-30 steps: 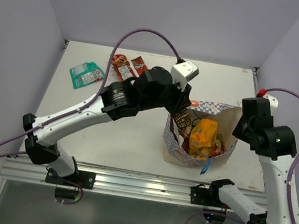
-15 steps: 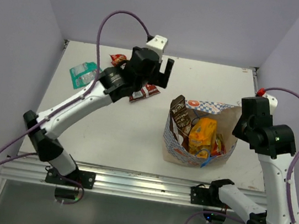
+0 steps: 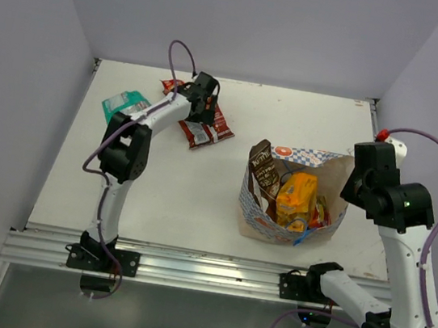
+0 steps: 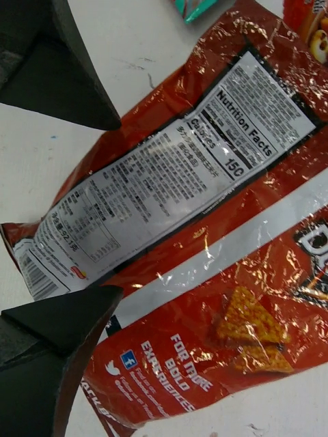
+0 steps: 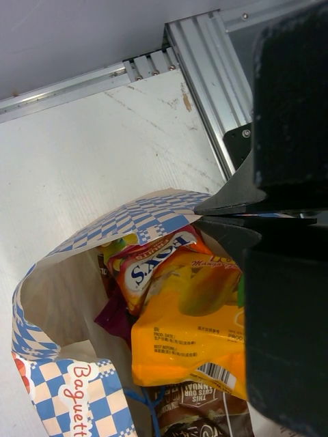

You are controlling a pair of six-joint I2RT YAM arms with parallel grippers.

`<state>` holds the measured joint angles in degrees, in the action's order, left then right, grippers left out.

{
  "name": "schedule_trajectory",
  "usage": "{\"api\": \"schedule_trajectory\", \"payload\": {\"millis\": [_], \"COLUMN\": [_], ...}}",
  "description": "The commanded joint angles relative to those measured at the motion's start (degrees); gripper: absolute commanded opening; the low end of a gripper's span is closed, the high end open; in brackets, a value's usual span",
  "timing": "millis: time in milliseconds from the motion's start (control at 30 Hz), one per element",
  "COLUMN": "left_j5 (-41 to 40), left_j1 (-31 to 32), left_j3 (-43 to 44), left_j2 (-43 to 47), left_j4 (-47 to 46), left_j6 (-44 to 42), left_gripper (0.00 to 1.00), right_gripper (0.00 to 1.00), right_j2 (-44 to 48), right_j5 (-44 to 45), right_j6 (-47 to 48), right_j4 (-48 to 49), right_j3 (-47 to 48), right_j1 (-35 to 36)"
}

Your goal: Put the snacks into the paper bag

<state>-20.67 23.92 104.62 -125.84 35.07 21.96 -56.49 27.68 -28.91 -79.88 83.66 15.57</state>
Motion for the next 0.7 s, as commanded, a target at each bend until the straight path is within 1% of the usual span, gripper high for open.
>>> {"api": "schedule_trajectory", "payload": {"millis": [0, 33, 200, 233, 267, 333, 367, 400, 433, 467, 533, 567, 633, 667], "left_j5": [-1.7, -2.3, -3.9, -3.9, -3.7, -2.8, -2.5, -2.2, -1.8, -1.7, 0.7, 2.0, 4.7, 5.5], "left_j1": [0.2, -0.2, -1.0, -1.1, -1.2, -1.2, -1.2, -1.2, -1.2, -1.2, -1.2, -1.1, -0.2, 0.2], "left_j3": [6.9, 7.3, 2.4, 2.1, 1.8, 1.0, 0.3, -0.4, -1.9, -2.5, -5.2, -5.7, -6.0, -5.1], "left_j2": [-1.6, -2.3, -4.6, -5.2, -6.4, -7.7, -8.0, -7.8, -7.3, -5.7, -2.6, 1.3, 5.8, 10.4], "left_j4": [-1.7, -0.2, 0.1, 0.8, 1.2, 2.5, 2.5, 2.2, 1.8, 1.4, -1.8, -2.9, -6.0, -6.5], "left_j6": [1.2, 2.1, 4.1, 4.8, 4.9, 5.2, 5.2, 5.2, 5.1, 5.0, 3.7, 3.2, 1.6, 1.0], "left_gripper": [1.0, 1.0, 1.0, 0.99, 0.96, 0.83, 0.71, 0.27, 0.03, 0.0, 0.0, 0.0, 0.0, 0.0], "right_gripper": [0.0, 0.0, 0.0, 0.0, 0.0, 0.0, 0.0, 0.0, 0.0, 0.0, 0.0, 0.0, 0.0, 0.0], "right_j2": [1.0, 1.1, 0.9, 0.8, 0.7, 0.4, 0.3, 0.4, 0.6, 0.8, 0.9, 0.9, 0.8, 0.7], "right_j5": [0.9, 1.1, 1.7, 1.8, 1.8, 1.7, 1.6, 1.7, 1.7, 1.6, 1.4, 1.1, 0.8, 0.7], "right_j6": [0.6, 0.6, 0.8, 0.8, 0.8, 0.8, 0.8, 0.7, 0.6, 0.6, 0.3, 0.3, 0.2, 0.2], "right_j4": [-11.1, -11.2, -11.2, -11.2, -11.2, -11.1, -11.2, -11.2, -11.2, -11.3, -11.3, -11.3, -11.2, -11.1], "right_j3": [3.0, 3.0, 2.8, 2.9, 3.0, 3.4, 3.4, 3.4, 3.4, 3.4, 2.9, 2.7, 2.7, 2.7], "right_j1": [-0.3, -0.3, -0.3, -0.3, -0.3, -0.3, -0.3, -0.3, -0.3, -0.3, -0.3, -0.3, -0.3, -0.3]}}
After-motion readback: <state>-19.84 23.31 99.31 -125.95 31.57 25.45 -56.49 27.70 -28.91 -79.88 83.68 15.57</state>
